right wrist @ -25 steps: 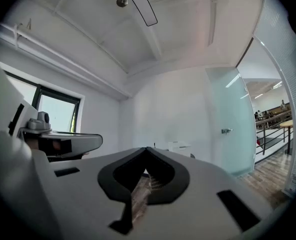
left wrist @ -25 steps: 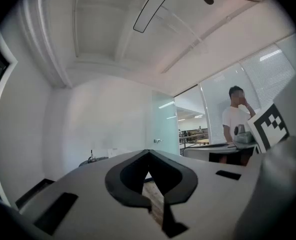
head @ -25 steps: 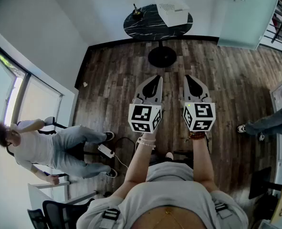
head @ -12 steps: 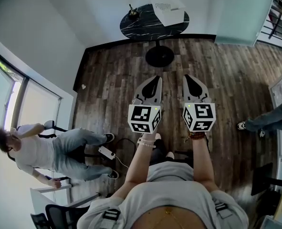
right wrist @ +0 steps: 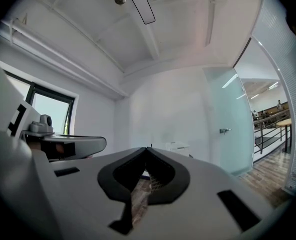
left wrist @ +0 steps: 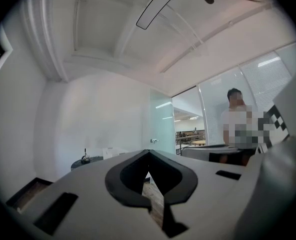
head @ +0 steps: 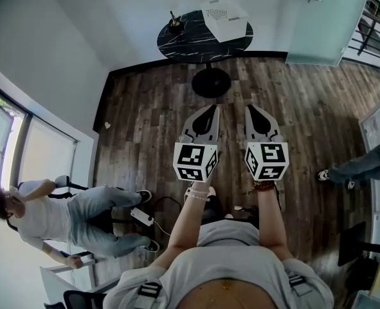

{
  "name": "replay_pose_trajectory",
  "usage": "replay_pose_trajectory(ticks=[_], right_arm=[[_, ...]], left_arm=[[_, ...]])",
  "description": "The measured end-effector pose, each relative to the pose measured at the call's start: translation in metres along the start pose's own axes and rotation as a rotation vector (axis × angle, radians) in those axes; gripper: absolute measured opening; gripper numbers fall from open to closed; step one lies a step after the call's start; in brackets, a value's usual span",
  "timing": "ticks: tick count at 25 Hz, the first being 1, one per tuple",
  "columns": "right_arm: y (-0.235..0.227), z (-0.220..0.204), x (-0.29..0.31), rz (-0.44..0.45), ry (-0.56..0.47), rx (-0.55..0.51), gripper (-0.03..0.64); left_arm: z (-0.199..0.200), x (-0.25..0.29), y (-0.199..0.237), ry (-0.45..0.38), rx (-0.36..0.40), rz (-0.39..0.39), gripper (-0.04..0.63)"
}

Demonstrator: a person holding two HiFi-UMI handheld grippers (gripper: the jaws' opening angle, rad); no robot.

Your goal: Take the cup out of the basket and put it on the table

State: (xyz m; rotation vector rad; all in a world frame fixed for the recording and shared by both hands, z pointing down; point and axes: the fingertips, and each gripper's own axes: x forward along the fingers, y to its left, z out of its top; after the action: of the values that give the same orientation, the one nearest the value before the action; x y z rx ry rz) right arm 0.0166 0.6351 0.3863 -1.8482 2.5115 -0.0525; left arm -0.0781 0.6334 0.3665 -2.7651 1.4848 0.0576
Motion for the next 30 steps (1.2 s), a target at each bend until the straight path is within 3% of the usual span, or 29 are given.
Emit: replay_pose_trajectory(ticks=[11,18,30], right_arm=[[0.003,-0.001,0.075,-0.057,0.02,-0.029,0.008],[0.002,-0.006,0.115,-0.097,0.024,0.034,0.008],[0.025,-0.017,0.163,-0.118,0.052,0.059,0.008]], left_arm=[[-0.006,0.064,0.054,0.027,-0.012,-0.078,0.006],[-0.01,0.091,0.089,0.035,-0.018,-0.128,0.006],[-0.023,0.101,0.15,0.059,-0.044,-0.129,0.006]])
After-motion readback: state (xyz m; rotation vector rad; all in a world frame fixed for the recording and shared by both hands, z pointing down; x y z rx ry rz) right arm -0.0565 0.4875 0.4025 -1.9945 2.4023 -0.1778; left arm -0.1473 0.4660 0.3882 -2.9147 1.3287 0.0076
